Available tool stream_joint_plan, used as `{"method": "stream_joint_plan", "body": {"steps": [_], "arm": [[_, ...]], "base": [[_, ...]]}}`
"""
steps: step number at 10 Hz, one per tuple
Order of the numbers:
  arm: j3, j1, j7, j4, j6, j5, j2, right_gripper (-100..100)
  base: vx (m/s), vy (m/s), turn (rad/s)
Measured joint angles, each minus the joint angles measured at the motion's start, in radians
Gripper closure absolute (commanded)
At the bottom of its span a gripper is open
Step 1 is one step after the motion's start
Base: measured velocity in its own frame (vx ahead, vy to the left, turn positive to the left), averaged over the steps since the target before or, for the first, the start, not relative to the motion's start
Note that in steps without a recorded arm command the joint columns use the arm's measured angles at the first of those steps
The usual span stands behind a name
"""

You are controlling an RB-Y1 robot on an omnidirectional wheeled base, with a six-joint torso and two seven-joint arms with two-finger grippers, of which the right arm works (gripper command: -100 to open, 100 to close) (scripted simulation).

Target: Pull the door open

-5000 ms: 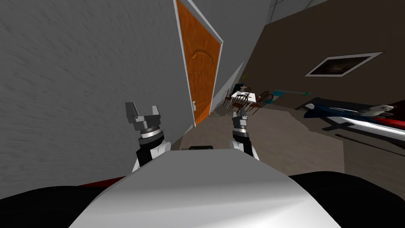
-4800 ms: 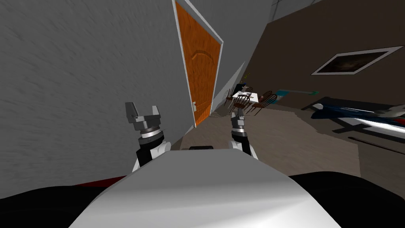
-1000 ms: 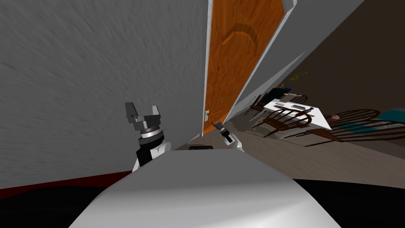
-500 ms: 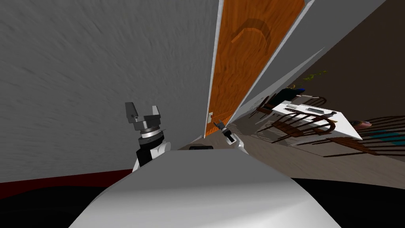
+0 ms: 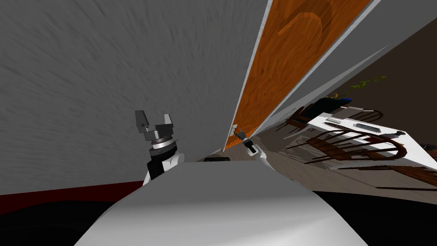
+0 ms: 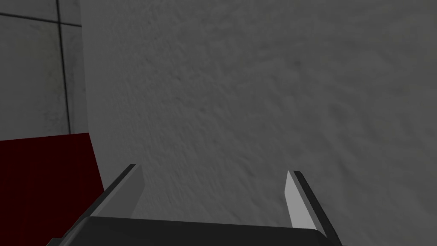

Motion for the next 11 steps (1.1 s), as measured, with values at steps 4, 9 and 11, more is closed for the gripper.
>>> {"method": "stream_joint_plan", "body": {"steps": [4,9,11], "arm": [[-0.026,-0.004,-0.004,0.023,-0.013,-0.010,-0.012,100],[-0.026,-0.006,-0.004,0.022,-0.011,-0.009,-0.012,100],[-0.024,-0.013,-0.035,0.029,-0.009,-0.032,-0.011,100]], "base": [[0.040,0.022,0.021],[-0.011,-0.010,0.019],[-0.060,-0.059,0.084]]}}
